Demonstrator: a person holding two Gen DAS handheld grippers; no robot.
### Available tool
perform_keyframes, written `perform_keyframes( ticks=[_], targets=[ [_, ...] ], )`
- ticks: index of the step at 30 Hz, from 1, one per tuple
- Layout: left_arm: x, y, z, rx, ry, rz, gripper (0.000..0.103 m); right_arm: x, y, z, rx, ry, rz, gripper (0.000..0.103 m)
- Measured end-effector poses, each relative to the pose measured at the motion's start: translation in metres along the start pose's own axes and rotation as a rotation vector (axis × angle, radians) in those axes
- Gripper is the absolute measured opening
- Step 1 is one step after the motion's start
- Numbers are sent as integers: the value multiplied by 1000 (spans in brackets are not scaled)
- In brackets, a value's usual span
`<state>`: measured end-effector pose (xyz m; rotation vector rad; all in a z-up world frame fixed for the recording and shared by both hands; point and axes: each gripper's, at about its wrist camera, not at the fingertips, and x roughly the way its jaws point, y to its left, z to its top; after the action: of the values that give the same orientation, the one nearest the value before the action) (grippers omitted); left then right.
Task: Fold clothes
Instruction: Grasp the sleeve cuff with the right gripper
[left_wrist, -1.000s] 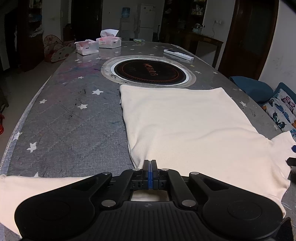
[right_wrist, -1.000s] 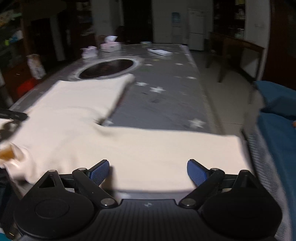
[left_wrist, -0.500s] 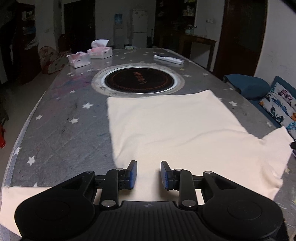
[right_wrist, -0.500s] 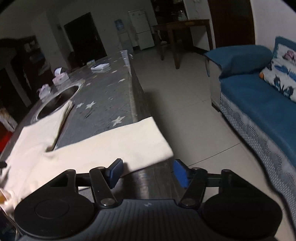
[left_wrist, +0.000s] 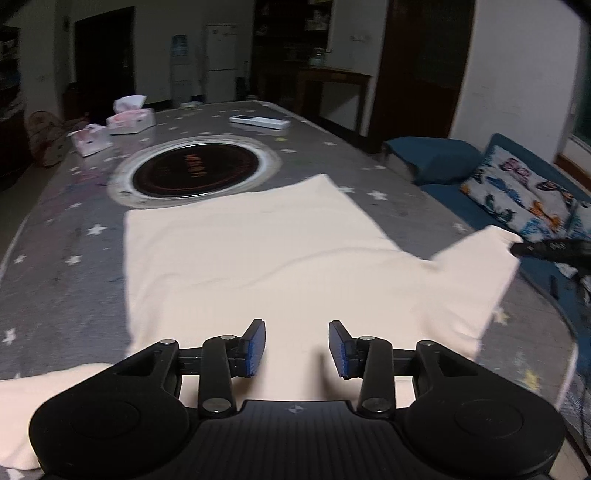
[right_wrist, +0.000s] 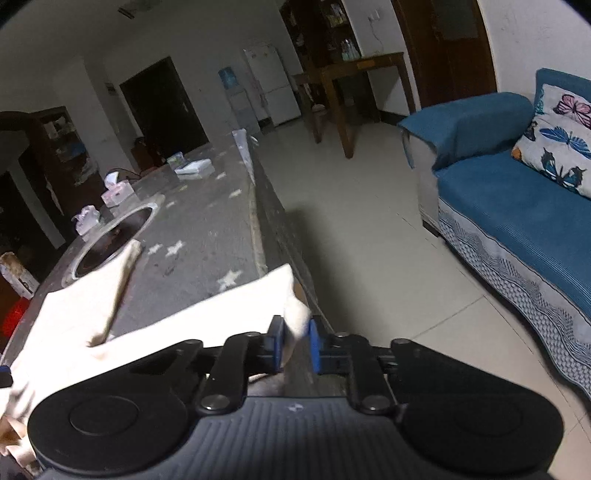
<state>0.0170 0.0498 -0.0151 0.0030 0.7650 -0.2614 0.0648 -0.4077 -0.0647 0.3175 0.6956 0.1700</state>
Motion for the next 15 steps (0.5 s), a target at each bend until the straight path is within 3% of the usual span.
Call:
perform_keyframes(
  ticks=[6,15],
  targets=[
    [7,-28,-3,30,16,-86,42,-17,25,24,-18,-43,117,8],
    [15,-65,-9,76,10,-211,42,-34,116,66,-163,-91,323,6]
  ],
)
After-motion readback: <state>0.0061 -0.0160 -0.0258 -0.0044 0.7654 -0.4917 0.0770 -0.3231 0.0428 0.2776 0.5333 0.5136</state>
